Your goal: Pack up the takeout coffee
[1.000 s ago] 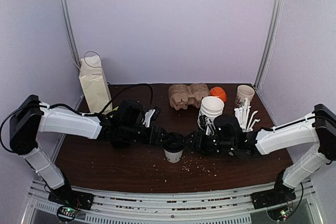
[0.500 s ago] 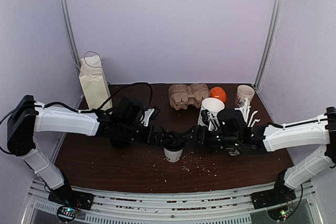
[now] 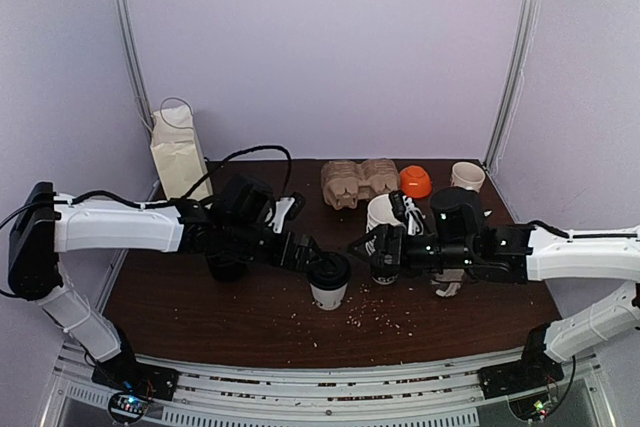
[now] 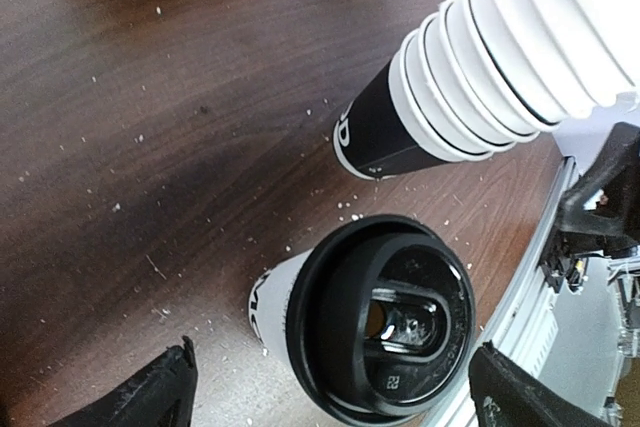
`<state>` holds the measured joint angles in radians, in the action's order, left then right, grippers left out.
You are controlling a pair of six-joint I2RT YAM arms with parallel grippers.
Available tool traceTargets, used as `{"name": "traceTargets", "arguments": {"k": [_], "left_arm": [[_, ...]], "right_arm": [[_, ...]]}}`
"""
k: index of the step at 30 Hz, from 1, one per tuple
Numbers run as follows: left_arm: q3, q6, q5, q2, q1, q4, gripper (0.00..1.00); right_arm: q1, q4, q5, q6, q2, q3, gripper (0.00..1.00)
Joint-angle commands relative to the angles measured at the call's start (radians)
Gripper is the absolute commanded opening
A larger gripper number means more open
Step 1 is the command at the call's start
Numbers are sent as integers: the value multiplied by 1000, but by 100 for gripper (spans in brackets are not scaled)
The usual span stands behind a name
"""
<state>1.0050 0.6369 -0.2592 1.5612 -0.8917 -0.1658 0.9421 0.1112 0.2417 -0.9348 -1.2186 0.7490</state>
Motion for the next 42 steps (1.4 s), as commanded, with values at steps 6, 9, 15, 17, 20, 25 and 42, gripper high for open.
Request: {"name": "traceTargets", "arguments": {"k": [6,9,15,17,20,25,42], "left_arm": [[60,-74,109,-23,-39,-47,98],[72,-84,116,-21,-41,-53,98],[92,-98,129,-15,-42,-70,98],[96,-97,130,-14,-43,-70,98],[102,-97,139,-14,-44,-70,98],[104,-99,167,-22,-43,-68,98],[67,-101,175,-45,-44,-43,98]], "right_arm": [[1,-129,39,85,90,48,83],[0,-162,38,100,120,65,83],[0,-209,27,125,151,81,83],[0,-207,23,124,158,81,82],[0,-203,17,136,178,99,80],[0,-319,-62,227,200,230,76],[-62,-402,-310,356,47,324,69]]}}
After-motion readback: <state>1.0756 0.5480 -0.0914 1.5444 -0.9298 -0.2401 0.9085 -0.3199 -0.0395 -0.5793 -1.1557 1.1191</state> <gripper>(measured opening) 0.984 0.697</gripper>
